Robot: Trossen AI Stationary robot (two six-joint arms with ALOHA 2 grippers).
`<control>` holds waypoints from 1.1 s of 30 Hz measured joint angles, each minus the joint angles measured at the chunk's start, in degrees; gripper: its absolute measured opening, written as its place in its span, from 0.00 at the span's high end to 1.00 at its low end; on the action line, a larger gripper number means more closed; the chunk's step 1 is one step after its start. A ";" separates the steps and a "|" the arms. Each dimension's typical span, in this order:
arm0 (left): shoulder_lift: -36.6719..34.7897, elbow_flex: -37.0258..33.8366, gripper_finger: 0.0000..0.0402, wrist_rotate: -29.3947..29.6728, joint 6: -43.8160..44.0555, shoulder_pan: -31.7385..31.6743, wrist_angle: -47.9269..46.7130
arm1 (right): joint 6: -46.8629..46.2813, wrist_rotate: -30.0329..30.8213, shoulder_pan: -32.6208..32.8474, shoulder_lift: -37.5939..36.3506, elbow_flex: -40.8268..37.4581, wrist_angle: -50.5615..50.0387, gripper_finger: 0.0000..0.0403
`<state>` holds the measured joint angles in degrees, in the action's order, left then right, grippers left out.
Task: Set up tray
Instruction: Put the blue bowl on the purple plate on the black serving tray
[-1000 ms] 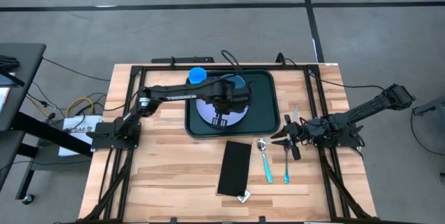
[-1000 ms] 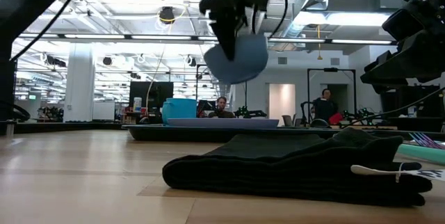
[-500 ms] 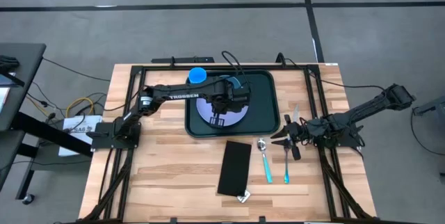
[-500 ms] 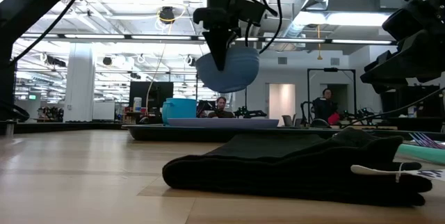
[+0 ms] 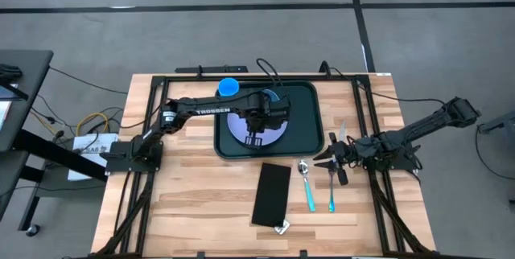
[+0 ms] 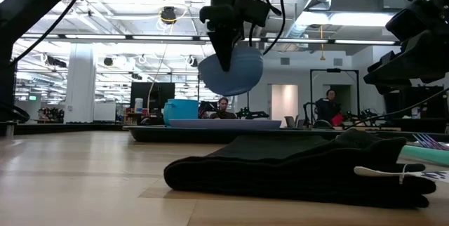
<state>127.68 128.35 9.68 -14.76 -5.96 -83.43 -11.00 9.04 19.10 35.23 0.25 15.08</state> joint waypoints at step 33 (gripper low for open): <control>-0.07 -18.32 1.00 2.94 -0.57 -0.54 9.53 | 0.00 0.00 0.01 0.00 0.00 -0.01 0.78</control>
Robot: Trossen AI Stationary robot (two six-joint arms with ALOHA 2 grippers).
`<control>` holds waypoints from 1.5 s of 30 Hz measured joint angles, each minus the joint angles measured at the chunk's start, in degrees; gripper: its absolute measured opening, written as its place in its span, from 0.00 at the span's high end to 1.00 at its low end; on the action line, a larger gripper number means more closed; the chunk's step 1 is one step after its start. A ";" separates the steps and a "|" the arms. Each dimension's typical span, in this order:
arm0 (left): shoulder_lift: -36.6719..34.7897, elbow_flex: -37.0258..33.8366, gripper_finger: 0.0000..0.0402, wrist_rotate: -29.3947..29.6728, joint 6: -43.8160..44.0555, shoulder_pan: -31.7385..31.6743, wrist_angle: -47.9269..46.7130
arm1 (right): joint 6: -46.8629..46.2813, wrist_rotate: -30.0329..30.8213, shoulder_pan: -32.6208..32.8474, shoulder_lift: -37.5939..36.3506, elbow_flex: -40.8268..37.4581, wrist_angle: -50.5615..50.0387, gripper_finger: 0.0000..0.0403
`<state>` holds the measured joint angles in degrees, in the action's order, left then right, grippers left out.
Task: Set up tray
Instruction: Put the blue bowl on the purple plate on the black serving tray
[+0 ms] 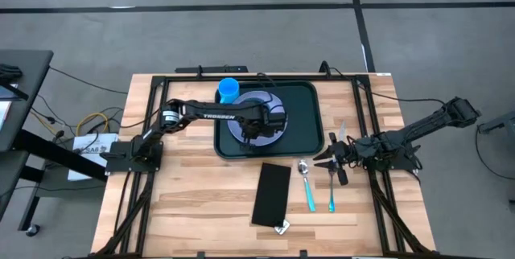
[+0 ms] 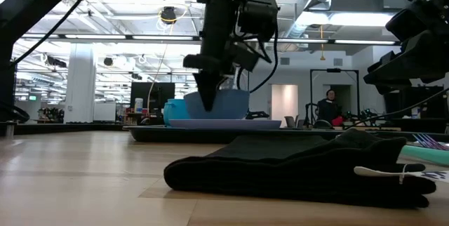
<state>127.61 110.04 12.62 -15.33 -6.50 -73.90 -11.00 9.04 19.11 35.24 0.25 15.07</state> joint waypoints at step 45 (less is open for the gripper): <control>0.00 -0.59 0.80 -0.21 -0.55 0.02 1.65 | 0.00 0.02 -0.02 0.00 0.00 0.00 0.78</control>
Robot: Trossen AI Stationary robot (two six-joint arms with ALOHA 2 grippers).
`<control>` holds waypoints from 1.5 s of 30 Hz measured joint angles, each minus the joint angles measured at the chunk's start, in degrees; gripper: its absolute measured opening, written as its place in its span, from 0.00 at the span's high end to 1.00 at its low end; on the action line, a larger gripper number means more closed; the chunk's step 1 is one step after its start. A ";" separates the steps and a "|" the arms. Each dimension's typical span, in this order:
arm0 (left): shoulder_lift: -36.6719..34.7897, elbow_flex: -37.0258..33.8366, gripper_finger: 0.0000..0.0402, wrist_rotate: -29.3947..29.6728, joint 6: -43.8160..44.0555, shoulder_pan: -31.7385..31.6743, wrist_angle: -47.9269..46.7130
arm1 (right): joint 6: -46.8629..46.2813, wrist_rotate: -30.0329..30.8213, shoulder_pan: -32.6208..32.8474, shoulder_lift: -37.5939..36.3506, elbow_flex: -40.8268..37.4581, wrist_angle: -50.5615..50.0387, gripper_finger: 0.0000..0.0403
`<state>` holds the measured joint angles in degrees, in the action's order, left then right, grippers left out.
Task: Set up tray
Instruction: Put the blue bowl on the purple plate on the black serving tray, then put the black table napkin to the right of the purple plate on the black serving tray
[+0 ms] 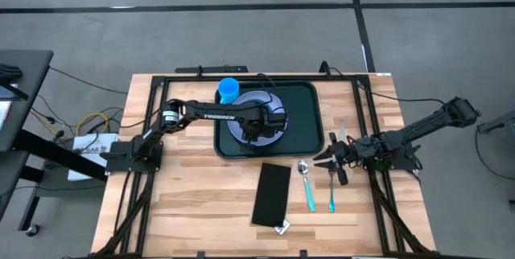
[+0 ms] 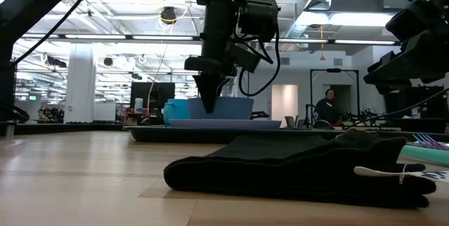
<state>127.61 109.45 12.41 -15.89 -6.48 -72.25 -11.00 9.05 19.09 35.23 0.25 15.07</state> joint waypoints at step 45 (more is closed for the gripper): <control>-0.24 9.69 0.55 -2.92 3.29 0.20 -10.76 | 0.00 -0.02 0.00 0.01 0.00 0.00 0.78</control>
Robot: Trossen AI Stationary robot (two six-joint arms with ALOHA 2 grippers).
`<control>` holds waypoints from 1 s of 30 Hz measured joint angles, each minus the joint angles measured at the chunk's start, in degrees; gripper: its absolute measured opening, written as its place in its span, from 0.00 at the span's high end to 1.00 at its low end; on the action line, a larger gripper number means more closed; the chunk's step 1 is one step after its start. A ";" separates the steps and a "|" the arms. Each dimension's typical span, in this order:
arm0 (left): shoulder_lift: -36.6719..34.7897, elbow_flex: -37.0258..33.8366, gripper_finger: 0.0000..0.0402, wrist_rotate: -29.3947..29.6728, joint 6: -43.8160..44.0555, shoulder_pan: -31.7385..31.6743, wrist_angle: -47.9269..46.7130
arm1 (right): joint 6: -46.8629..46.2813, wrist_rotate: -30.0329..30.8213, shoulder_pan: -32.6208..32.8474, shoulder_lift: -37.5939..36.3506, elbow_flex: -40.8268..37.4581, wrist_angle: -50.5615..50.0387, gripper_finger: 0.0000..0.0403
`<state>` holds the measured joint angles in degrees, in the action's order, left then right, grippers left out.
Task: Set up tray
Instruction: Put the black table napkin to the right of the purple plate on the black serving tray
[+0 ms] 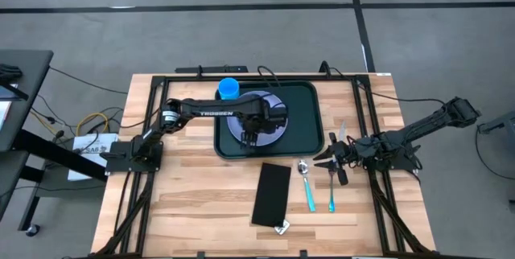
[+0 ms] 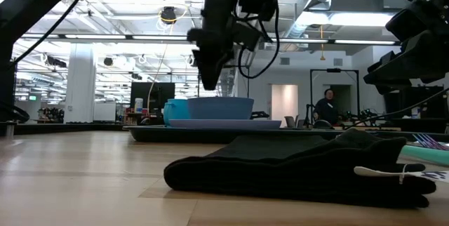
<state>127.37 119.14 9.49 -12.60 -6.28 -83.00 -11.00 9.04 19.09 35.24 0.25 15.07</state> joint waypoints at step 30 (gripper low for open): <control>-18.86 -20.07 0.55 31.25 17.67 41.89 36.35 | 0.00 0.01 0.02 0.00 0.00 0.30 0.78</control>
<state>108.52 99.08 40.74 5.08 35.60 -46.65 -11.00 9.05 19.11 35.24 0.25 15.37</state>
